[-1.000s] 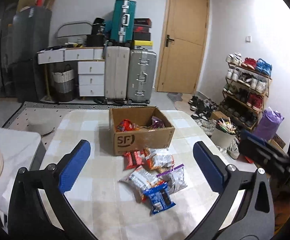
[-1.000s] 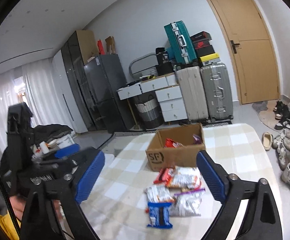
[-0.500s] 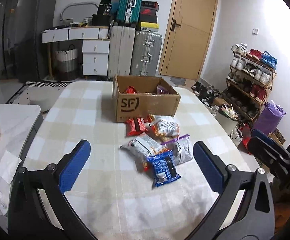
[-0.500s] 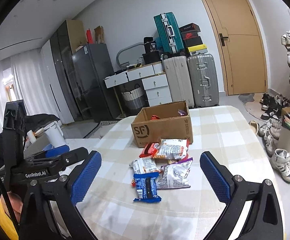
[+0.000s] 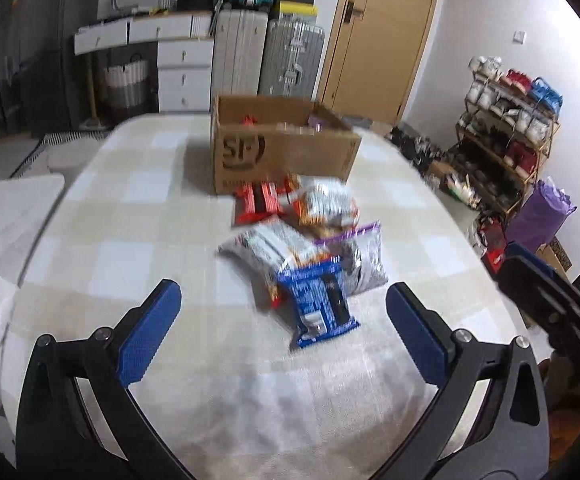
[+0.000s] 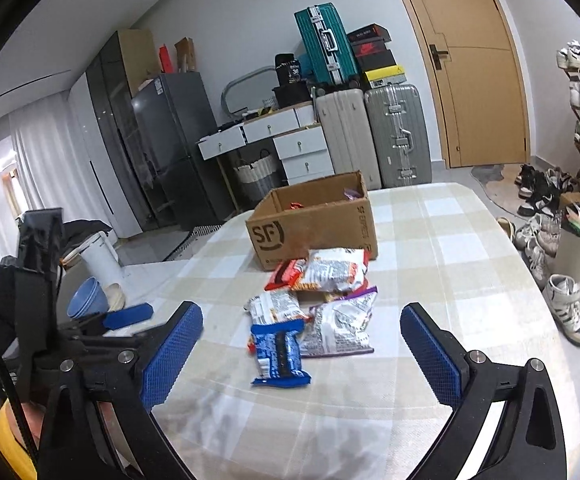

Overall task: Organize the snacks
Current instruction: 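Close the left tool on the blue Oreo pack and lift it, then close the right tool on the white purple-trimmed chip bag, then carry the blue Oreo pack and white chip bag over the box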

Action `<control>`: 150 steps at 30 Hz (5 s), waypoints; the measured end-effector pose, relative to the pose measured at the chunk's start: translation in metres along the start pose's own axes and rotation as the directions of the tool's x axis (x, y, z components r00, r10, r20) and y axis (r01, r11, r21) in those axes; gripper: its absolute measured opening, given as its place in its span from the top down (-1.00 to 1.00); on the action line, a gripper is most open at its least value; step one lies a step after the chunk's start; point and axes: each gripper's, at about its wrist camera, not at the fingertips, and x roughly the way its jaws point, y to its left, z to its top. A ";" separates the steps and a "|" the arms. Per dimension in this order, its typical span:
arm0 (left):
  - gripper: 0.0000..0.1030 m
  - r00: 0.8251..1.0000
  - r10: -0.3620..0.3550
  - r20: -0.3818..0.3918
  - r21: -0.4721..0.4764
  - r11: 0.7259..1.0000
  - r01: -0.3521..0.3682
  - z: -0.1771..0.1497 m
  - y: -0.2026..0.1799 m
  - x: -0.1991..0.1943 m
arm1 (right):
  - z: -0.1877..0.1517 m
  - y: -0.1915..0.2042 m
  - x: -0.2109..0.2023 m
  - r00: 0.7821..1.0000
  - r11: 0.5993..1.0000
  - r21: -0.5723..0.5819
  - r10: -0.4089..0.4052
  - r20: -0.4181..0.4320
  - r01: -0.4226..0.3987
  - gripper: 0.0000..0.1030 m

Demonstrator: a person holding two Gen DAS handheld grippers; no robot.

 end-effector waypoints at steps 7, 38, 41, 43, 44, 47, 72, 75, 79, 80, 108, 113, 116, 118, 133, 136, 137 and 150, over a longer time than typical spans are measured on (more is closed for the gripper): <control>-0.99 0.989 0.030 -0.142 0.009 1.000 -0.029 -0.013 -0.016 0.069 | -0.012 -0.024 0.015 1.000 0.999 0.038 -0.015 -0.027 0.016 -0.97; 0.21 0.987 -0.032 -0.159 0.003 0.999 0.033 -0.017 0.018 0.113 | -0.032 -0.056 0.070 0.984 0.992 0.111 -0.032 -0.177 0.053 -0.97; 0.21 0.989 -0.038 -0.144 -0.021 0.999 0.036 -0.019 0.033 0.102 | -0.027 -0.055 0.077 0.979 0.992 0.108 -0.046 -0.200 0.069 -0.97; 0.21 0.990 -0.055 -0.133 -0.043 0.998 0.050 -0.019 0.042 0.095 | -0.024 -0.056 0.085 0.974 0.991 0.112 -0.043 -0.222 0.069 -0.97; 0.21 0.990 -0.060 -0.128 -0.050 0.997 0.054 -0.019 0.046 0.092 | -0.022 -0.056 0.090 0.972 0.991 0.114 -0.039 -0.230 0.067 -0.97; 0.21 0.991 -0.070 -0.114 -0.065 0.996 0.063 -0.020 0.059 0.086 | -0.018 -0.053 0.106 0.963 0.993 0.108 -0.024 -0.268 0.055 -0.97; 0.21 0.995 -0.081 -0.060 -0.121 0.990 0.073 -0.020 0.085 0.060 | -0.028 -0.053 0.165 0.928 0.990 0.140 0.040 -0.372 0.013 -0.06; 0.21 0.996 -0.077 -0.053 -0.115 0.991 0.070 -0.020 0.082 0.054 | -0.027 -0.059 0.150 0.939 0.983 0.186 0.060 -0.340 0.004 -0.06; 0.21 0.997 -0.073 -0.037 -0.099 0.993 0.069 -0.020 0.076 0.041 | -0.020 -0.057 0.123 0.953 0.977 0.210 0.085 -0.290 -0.023 -0.06; 0.21 0.997 -0.074 -0.033 -0.095 0.993 0.071 -0.020 0.075 0.038 | -0.018 -0.055 0.115 0.957 0.978 0.207 0.089 -0.276 -0.031 -0.06; 0.21 0.986 -0.139 0.095 0.011 0.990 0.139 -0.019 0.034 -0.059 | 0.001 -0.007 -0.002 0.980 0.975 0.140 0.182 -0.082 -0.170 -0.06; 0.21 0.986 -0.142 0.089 0.020 0.990 0.141 -0.018 0.033 -0.064 | 0.002 -0.006 -0.001 0.980 0.977 0.133 0.181 -0.079 -0.170 -0.06; 0.21 0.986 -0.142 0.091 0.029 0.990 0.140 -0.014 0.032 -0.065 | 0.011 -0.007 0.006 0.980 0.976 0.130 0.184 -0.077 -0.173 -0.06; 0.21 0.986 -0.138 0.094 0.031 0.990 0.135 -0.008 0.035 -0.065 | 0.016 -0.006 0.009 0.980 0.977 0.120 0.183 -0.074 -0.173 -0.06; 0.21 0.979 -0.119 0.165 0.045 0.993 0.112 0.052 0.040 -0.063 | 0.092 0.008 0.051 0.979 0.980 0.021 0.200 -0.032 -0.200 -0.07; 0.21 0.978 -0.112 0.174 0.047 0.993 0.106 0.072 0.040 -0.059 | 0.113 0.008 0.060 0.980 0.980 0.004 0.198 -0.021 -0.198 -0.07; 0.21 0.977 -0.108 0.181 0.051 0.994 0.100 0.078 0.040 -0.059 | 0.120 0.007 0.063 0.980 0.980 0.002 0.200 -0.021 -0.200 -0.07; 0.21 0.972 -0.066 0.224 0.094 0.994 0.046 0.176 0.028 -0.032 | 0.201 -0.003 0.122 0.980 0.981 0.012 0.195 -0.033 -0.195 -0.07</control>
